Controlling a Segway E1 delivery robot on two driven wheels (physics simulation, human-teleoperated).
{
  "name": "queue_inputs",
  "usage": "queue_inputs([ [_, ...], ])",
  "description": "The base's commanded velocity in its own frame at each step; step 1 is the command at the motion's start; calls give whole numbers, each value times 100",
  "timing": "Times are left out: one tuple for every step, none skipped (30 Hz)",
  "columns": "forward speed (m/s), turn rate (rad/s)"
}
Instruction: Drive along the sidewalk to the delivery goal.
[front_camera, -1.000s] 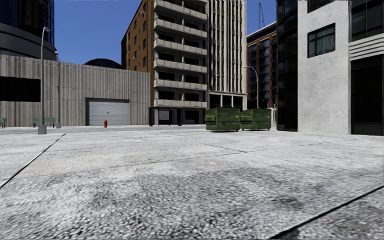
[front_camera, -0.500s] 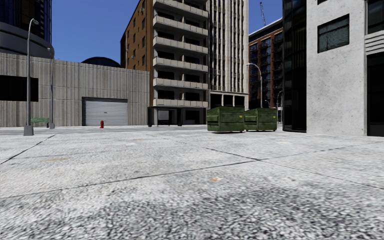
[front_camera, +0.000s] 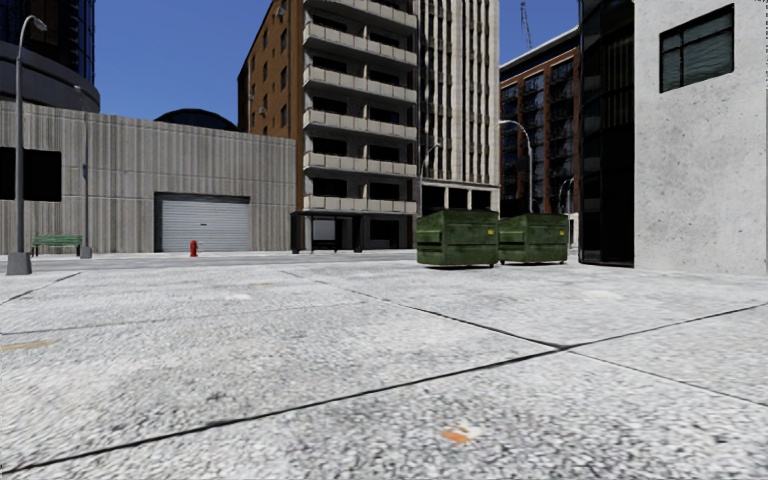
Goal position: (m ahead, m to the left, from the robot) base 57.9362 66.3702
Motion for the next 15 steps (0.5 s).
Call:
queue_inputs([
  [200, 0],
  [200, 0],
  [200, 0],
  [200, 0],
  [200, 0],
  [200, 0],
  [200, 0],
  [200, 0],
  [200, 0],
  [200, 0],
  [200, 0],
  [200, 0],
  [200, 0],
  [200, 0],
  [200, 0],
])
